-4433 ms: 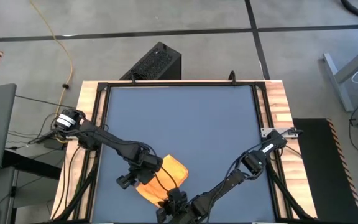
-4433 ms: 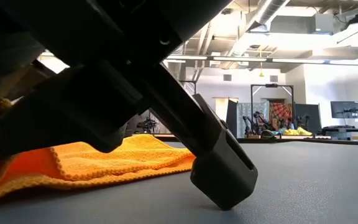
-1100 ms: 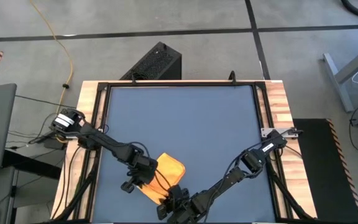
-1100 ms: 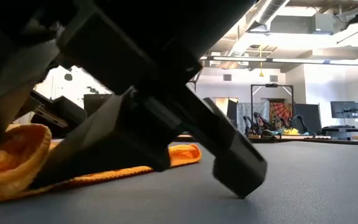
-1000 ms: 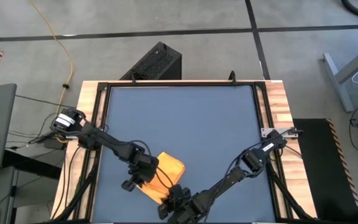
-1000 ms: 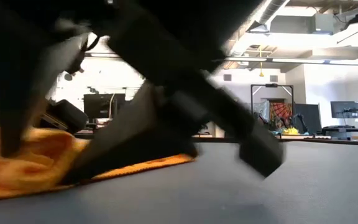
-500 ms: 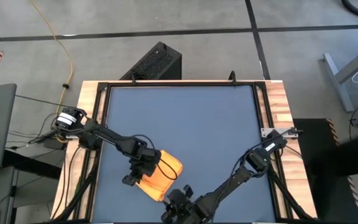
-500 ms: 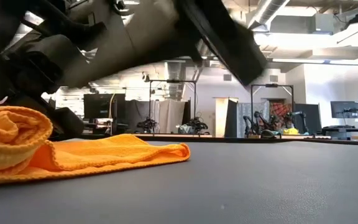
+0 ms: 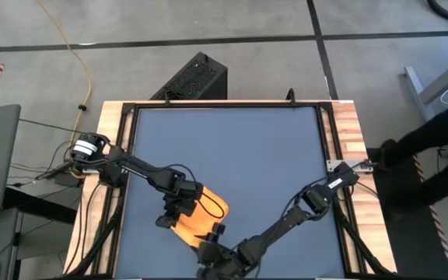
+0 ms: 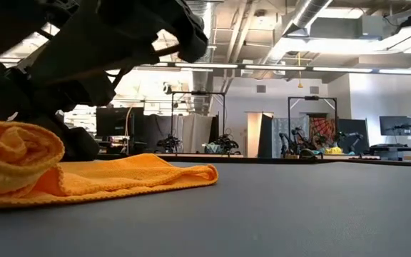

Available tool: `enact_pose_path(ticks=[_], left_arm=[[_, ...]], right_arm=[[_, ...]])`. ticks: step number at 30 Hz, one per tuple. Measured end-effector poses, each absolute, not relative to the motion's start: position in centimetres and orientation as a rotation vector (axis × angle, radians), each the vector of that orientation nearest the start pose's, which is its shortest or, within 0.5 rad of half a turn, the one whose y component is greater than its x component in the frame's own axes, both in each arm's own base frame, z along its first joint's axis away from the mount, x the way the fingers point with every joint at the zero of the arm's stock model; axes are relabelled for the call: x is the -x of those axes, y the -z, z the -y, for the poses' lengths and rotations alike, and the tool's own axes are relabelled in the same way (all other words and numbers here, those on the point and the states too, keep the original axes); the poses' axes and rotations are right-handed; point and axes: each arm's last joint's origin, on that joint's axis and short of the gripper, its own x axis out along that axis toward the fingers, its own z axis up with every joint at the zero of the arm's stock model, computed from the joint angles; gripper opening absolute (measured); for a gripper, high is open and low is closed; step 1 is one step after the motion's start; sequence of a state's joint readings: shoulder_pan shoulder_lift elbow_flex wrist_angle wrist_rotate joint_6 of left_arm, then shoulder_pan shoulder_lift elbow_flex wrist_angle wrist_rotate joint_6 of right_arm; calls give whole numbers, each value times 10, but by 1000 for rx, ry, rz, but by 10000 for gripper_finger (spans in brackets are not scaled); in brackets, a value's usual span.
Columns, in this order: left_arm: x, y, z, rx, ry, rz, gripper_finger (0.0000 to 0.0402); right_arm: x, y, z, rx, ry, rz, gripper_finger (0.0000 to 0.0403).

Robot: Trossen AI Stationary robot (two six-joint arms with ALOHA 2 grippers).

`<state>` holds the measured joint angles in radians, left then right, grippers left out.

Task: Roll towel
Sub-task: Roll the orange microfiber towel

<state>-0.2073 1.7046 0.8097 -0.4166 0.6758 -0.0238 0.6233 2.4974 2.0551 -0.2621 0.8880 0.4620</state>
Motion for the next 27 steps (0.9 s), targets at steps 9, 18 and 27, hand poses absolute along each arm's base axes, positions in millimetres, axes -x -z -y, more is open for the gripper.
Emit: enact_pose_path(ticks=[9,18,27], left_arm=[[-269,-124,75,341,728,-1325,0],[-269,-125,74,334,734,-1314,58],[-267,-140,58,323,758,-1369,133]], right_arm=[[-468,-129,-291,-23,251,-520,249],[-469,-111,-280,-193,368,-554,223],[-459,-109,-290,-243,415,-547,56]])
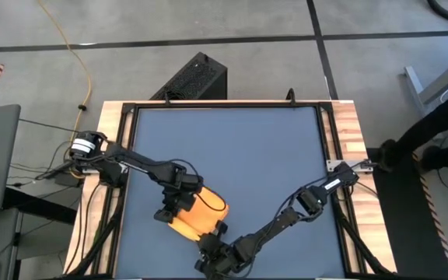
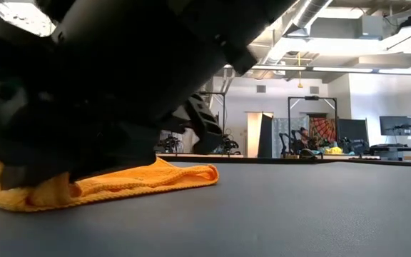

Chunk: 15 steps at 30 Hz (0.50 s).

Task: Roll towel
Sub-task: Roll the orange microfiber towel

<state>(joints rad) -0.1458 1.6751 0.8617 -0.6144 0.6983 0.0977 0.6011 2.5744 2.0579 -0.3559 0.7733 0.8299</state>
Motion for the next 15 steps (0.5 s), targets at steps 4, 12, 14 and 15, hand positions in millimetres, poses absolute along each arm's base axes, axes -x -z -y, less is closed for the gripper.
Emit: enact_pose_path(ticks=[4,12,14,15], left_arm=[[-262,-148,49,304,765,-1372,141],[-246,-173,51,213,800,-1147,131],[-240,-186,60,158,788,-1028,125],[-238,-193,64,120,781,-955,121]], right_arm=[[-452,-107,-296,-294,436,-554,33],[-449,-106,-297,-442,491,-534,39],[-449,-106,-296,-474,500,-528,39],[-449,-106,-296,-485,504,-527,39]])
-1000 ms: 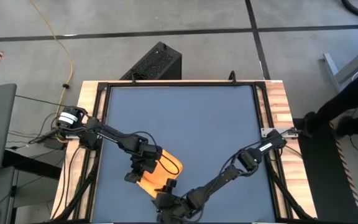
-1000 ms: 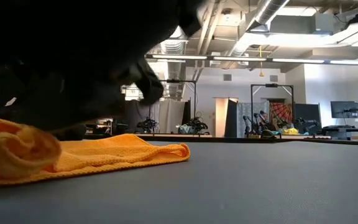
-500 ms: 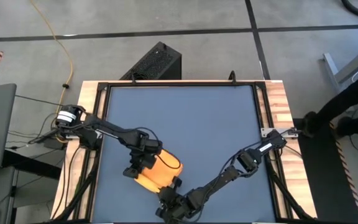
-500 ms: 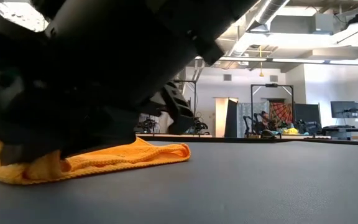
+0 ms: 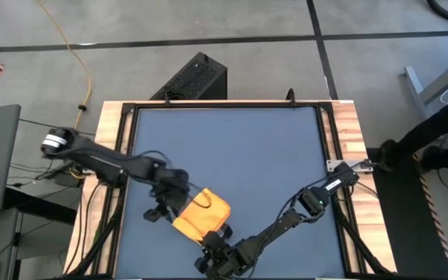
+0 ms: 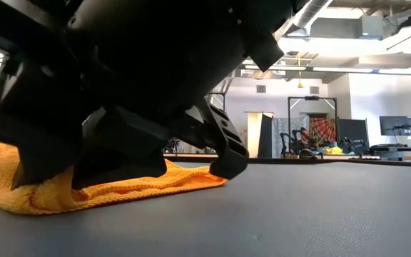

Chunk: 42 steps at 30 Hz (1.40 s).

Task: Roll towel
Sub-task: Roll the orange microfiber towel

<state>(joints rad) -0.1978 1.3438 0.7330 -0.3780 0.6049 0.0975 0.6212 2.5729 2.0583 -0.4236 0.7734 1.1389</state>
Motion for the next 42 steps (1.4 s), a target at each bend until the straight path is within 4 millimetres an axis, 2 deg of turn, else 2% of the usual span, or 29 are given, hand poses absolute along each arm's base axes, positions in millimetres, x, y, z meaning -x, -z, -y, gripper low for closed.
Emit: enact_pose_path(ticks=[4,8,13,22,28,31,37,42], left_arm=[[-224,-207,85,-84,719,-707,114],[-212,-199,108,-328,752,-534,120],[-210,-185,122,-520,638,-551,146],[-210,-163,130,-552,640,-673,202],[-215,-144,130,-602,570,-755,221],[-217,-136,129,-621,531,-791,222],[-218,-133,130,-598,515,-802,219],[-220,-132,124,-563,481,-826,171]], right_arm=[[-446,-106,-297,-539,530,-529,40],[-443,-106,-300,-551,542,-527,41],[-442,-106,-301,-571,547,-513,42],[-443,-106,-301,-601,554,-502,42],[-443,-106,-301,-619,553,-493,42],[-444,-106,-301,-625,552,-489,42],[-444,-106,-302,-631,550,-489,42],[-444,-106,-301,-644,545,-498,43]])
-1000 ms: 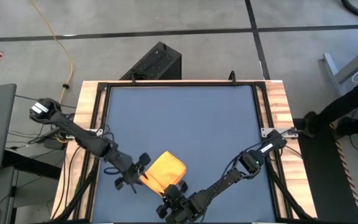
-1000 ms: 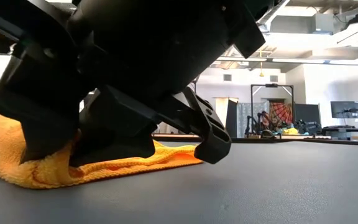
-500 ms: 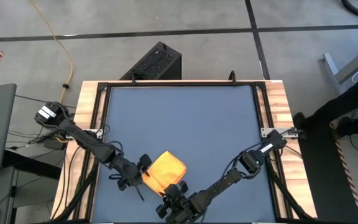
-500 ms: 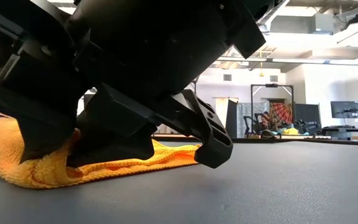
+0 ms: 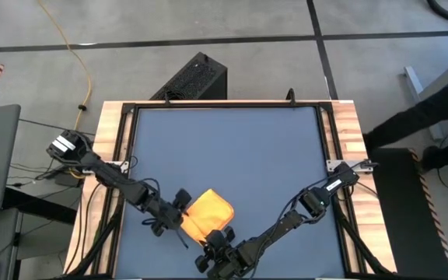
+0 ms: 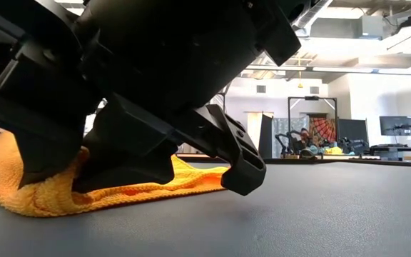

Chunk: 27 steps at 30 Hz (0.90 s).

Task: Roll towel
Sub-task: Roll the orange microfiber towel

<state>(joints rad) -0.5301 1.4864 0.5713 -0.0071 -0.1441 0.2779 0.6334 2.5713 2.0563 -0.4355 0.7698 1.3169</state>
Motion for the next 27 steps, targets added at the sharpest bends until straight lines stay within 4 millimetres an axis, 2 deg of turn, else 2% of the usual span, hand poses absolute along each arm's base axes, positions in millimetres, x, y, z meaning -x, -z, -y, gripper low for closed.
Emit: enact_pose_path(ticks=[5,8,15,22,27], left_arm=[[-222,-130,116,-485,446,-878,76],[-223,-130,113,-440,485,-899,16],[-224,-128,104,-277,519,-975,3],[-230,-133,94,-110,563,-1054,1],[-233,-134,88,-49,588,-1080,0]], right_arm=[[-444,-105,-301,-663,548,-497,43],[-444,-105,-301,-692,555,-491,43],[-445,-107,-302,-784,575,-476,69],[-449,-116,-301,-775,570,-488,146],[-452,-133,-296,-690,562,-589,203]])
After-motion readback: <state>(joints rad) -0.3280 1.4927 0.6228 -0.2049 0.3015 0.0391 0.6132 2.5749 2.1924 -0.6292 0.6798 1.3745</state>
